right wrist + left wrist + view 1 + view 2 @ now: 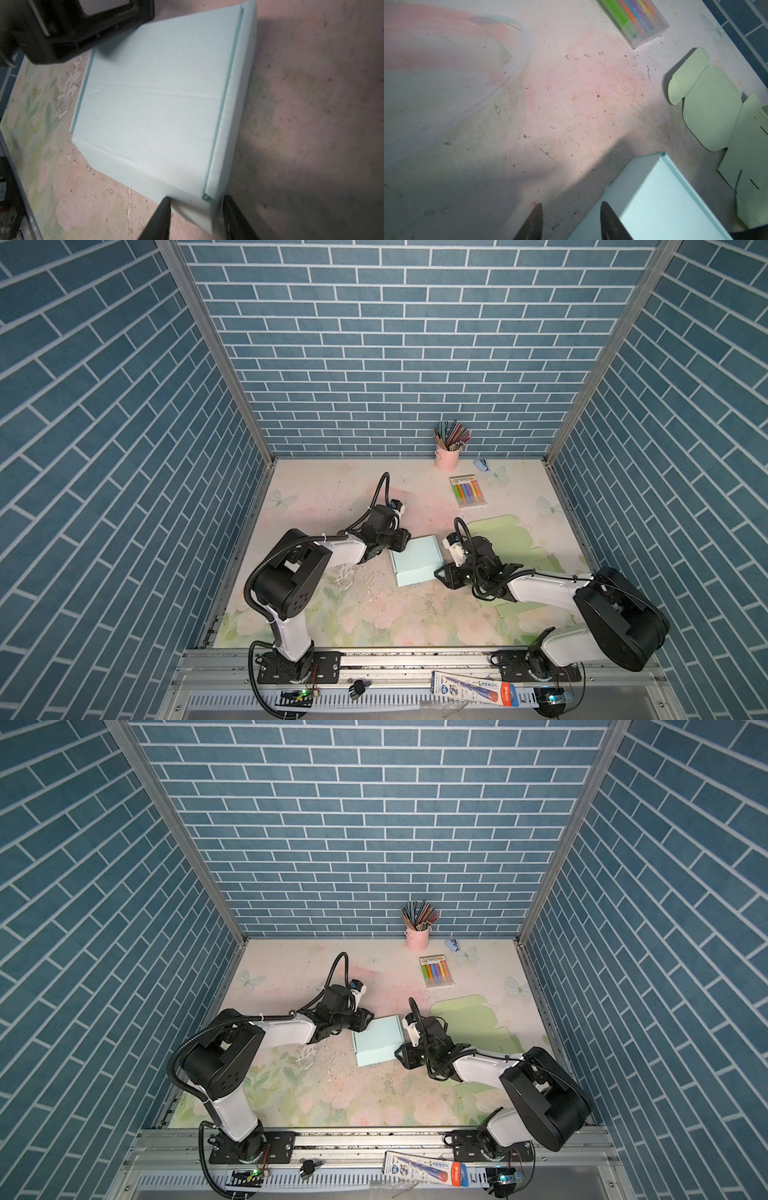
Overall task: Fold the paper box
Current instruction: 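Push the box corner with the left gripper to rotate it while right holds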
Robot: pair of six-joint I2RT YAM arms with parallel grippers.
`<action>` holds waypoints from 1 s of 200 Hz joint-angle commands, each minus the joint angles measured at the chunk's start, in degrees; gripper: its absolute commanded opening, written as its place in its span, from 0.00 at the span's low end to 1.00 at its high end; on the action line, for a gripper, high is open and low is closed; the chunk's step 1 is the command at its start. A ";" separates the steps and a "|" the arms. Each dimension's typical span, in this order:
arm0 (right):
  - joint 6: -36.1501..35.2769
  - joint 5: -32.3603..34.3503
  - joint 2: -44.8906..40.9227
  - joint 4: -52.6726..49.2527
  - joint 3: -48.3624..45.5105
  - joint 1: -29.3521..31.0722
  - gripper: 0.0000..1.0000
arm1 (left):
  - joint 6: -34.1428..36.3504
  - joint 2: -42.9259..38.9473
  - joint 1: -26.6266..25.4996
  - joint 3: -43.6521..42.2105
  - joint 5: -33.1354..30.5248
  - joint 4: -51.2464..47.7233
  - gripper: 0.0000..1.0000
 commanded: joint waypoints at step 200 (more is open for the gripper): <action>-1.92 -0.48 8.25 2.46 5.81 0.52 0.41 | -5.31 -8.52 -7.45 -9.18 8.05 2.64 0.39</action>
